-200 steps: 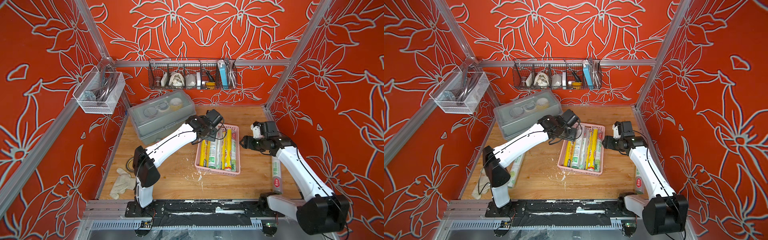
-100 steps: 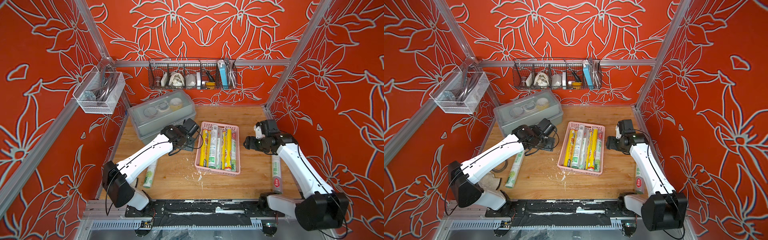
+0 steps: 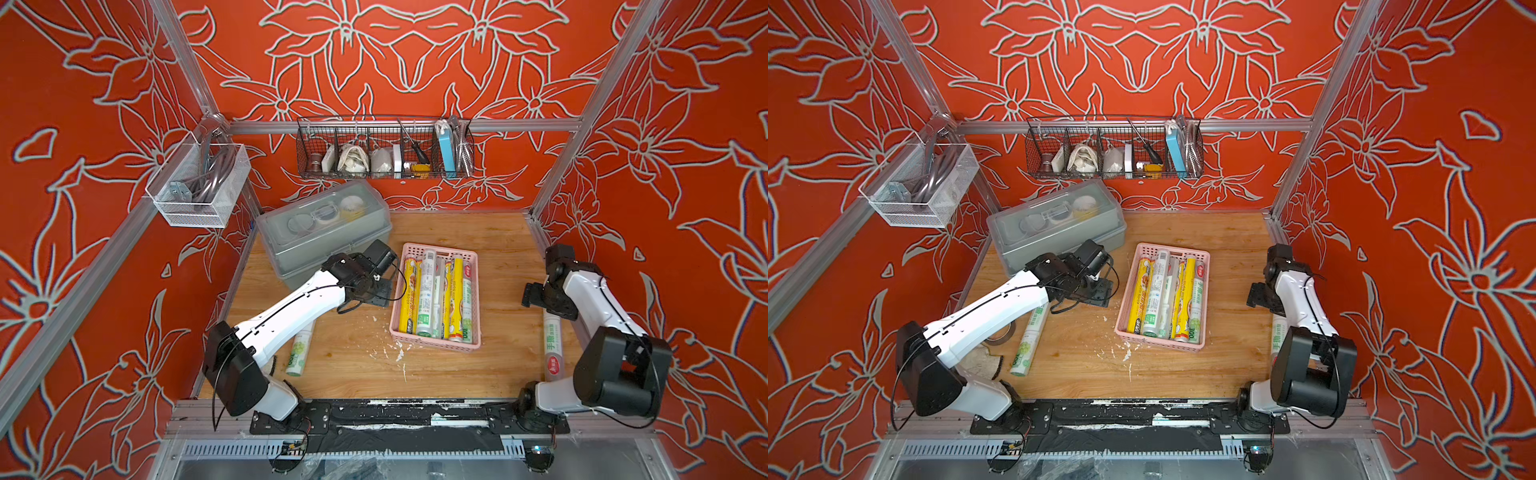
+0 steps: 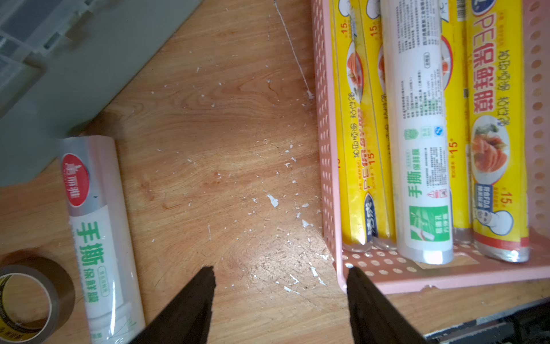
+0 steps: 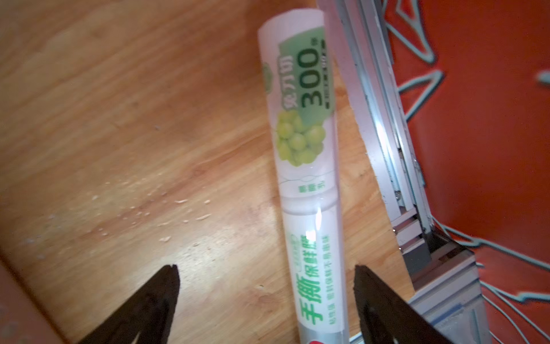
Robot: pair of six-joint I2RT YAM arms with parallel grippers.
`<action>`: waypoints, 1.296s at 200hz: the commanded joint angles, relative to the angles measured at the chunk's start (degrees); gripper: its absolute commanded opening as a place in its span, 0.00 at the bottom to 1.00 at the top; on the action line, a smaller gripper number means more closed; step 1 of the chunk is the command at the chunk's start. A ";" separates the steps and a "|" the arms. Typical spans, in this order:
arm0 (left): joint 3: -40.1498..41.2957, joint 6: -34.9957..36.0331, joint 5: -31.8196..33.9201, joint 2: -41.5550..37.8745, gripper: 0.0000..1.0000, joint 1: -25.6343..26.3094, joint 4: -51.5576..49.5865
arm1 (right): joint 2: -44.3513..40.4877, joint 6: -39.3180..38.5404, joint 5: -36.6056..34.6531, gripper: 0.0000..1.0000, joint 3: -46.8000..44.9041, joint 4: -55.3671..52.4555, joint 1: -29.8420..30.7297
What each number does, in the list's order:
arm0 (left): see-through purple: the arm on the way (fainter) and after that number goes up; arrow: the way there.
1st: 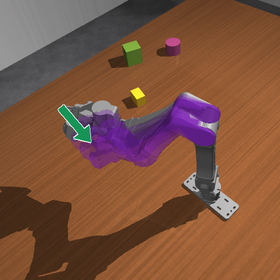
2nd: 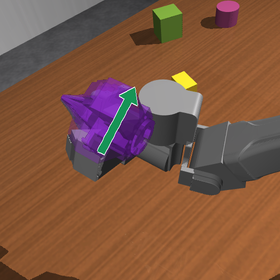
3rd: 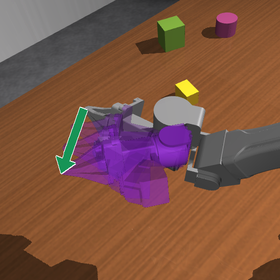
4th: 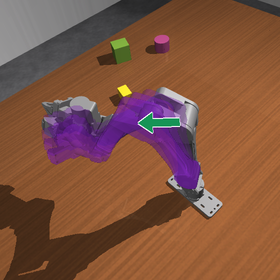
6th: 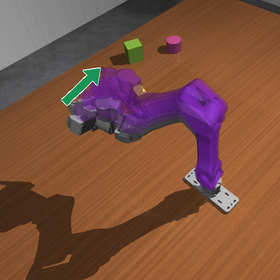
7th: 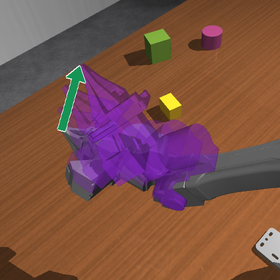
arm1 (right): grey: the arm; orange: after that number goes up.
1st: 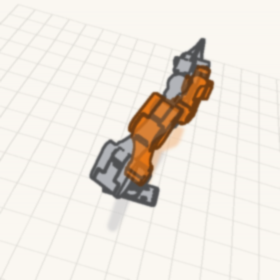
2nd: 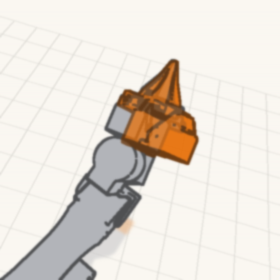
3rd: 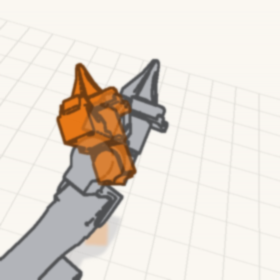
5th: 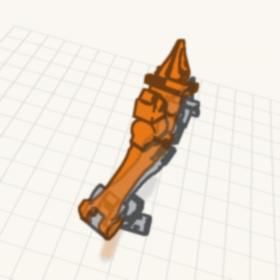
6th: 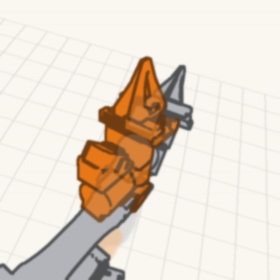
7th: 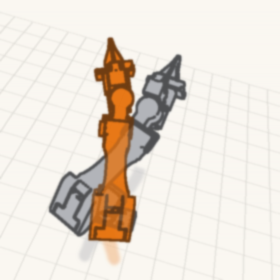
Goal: Put the plastic wrap into the basket
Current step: Pick up the plastic wrap from the corner of the board.
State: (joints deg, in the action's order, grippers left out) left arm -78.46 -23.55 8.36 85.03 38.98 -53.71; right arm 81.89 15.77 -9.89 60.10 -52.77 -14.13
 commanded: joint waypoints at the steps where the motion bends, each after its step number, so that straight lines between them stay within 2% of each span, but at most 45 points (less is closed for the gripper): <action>1: 0.32 0.95 -3.08 -0.70 0.71 -0.13 1.24 | 0.31 1.10 -2.37 0.95 -1.05 -2.20 -2.74; 11: 0.28 1.02 -3.16 -0.88 0.71 -0.16 1.33 | -0.05 1.54 -2.06 0.99 -2.00 -1.35 -3.46; 50: 0.30 0.90 -3.88 -1.56 0.71 -0.18 1.67 | 3.35 2.86 2.14 1.00 -2.14 -1.64 -7.70; 92: 0.13 0.57 -4.14 -1.96 0.71 -0.13 2.11 | 5.10 2.44 4.68 1.00 -2.56 -0.86 -7.75; 125: -1.58 0.50 -4.58 -1.92 0.71 -0.13 1.63 | 9.99 2.12 6.96 0.99 -1.43 -2.15 -7.75; 178: -2.75 0.43 -5.38 -1.91 0.71 -0.13 1.54 | 9.55 2.50 8.40 1.00 -1.65 -0.40 -7.69; 222: -2.84 0.51 -4.32 -2.06 0.71 -0.13 1.29 | 10.37 1.64 13.67 0.96 -1.71 -0.49 -7.73; 259: -3.33 0.67 -4.05 -2.06 0.71 -0.13 1.15 | 11.72 1.41 15.86 0.88 -1.47 -0.49 -7.35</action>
State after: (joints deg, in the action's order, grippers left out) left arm -80.25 -23.18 3.79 84.42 38.98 -51.77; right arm 92.29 17.32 2.59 58.35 -52.64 -21.80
